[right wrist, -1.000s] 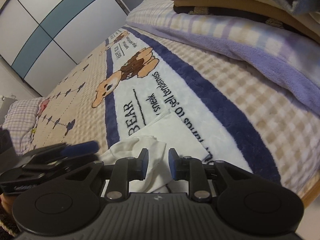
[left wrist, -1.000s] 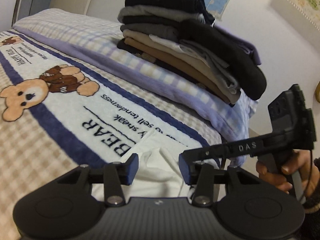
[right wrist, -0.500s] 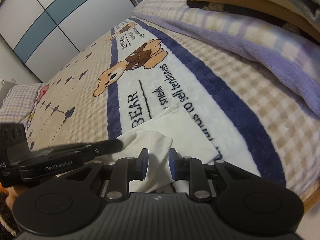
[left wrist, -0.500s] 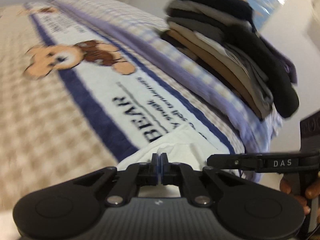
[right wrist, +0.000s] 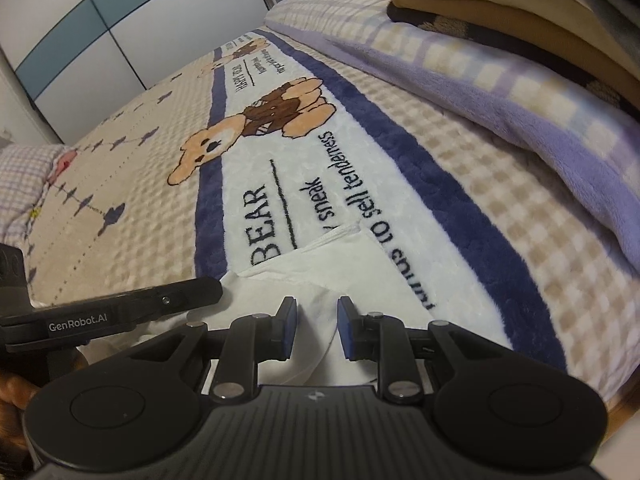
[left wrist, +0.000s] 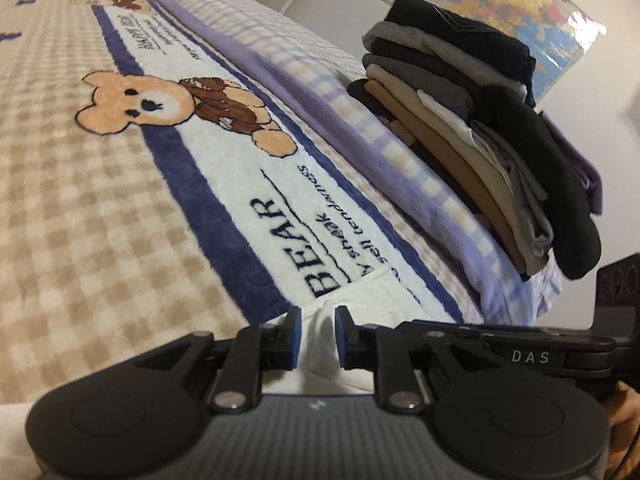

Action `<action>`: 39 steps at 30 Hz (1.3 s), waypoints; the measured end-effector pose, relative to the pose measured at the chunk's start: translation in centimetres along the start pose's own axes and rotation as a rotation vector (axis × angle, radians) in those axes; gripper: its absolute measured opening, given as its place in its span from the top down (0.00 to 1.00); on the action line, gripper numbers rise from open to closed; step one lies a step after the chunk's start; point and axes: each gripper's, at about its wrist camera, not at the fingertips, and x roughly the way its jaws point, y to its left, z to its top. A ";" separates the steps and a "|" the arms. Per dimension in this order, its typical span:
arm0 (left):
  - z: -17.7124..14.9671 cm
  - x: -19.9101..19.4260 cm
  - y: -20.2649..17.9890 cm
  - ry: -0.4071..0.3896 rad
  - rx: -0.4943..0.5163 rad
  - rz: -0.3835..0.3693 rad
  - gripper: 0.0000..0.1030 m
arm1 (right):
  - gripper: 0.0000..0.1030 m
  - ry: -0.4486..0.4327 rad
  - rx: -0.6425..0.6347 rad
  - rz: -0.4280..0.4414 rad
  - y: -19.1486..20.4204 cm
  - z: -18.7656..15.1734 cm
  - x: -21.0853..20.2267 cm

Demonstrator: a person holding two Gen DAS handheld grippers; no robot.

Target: Fold clothes

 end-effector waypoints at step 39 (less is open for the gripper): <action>2.1 3.3 -4.4 -0.100 0.102 -0.123 0.99 | 1.00 -0.180 -0.159 -0.386 -0.5 -2.3 -4.4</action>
